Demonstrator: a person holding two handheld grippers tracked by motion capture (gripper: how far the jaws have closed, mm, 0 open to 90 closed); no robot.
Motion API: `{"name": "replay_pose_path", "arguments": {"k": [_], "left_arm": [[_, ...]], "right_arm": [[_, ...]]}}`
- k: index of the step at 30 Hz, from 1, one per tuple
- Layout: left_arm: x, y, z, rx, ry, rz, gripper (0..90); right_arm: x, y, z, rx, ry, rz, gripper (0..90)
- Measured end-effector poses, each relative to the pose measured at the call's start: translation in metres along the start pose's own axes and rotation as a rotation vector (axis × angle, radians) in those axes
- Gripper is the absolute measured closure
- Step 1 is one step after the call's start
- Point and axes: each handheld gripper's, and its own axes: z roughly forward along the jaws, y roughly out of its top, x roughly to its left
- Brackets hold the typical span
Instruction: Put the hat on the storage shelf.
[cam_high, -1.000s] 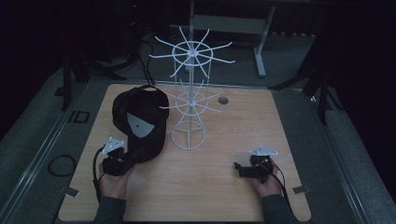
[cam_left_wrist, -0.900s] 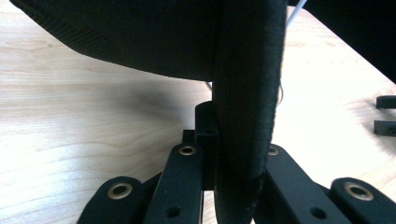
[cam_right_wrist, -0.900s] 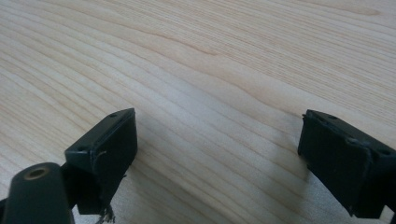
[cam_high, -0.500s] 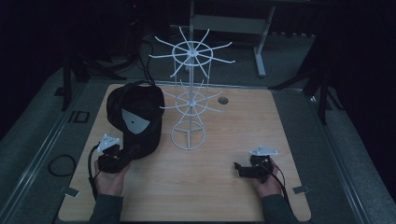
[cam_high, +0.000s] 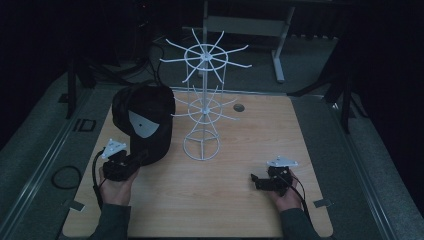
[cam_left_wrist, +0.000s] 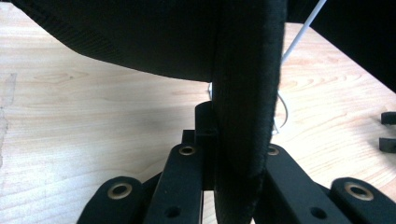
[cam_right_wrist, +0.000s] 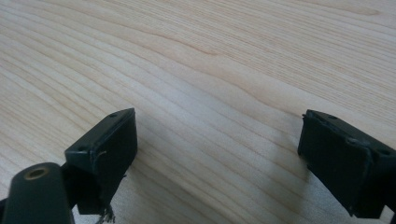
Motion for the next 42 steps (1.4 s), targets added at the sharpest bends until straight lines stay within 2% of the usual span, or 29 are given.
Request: {"name": "replay_pose_path", "arguments": {"k": [11,19,26,42], "left_arm": [[0.001,0.009,-0.002,-0.009,0.0,0.012,86.7],[0.004,0.021,-0.007,-0.039,-0.006,0.027,86.6],[0.003,0.03,-0.009,-0.04,-0.001,0.066,86.7],[0.002,0.045,-0.013,-0.077,0.004,0.069,86.7]], "right_arm": [[0.0,0.0,0.0,0.0,0.0,-0.001,11.7],[0.0,0.0,0.0,-0.002,0.0,-0.002,11.7],[0.0,0.0,0.0,0.0,0.0,-0.001,11.7],[0.0,0.0,0.0,0.0,0.0,-0.001,11.7]]}}
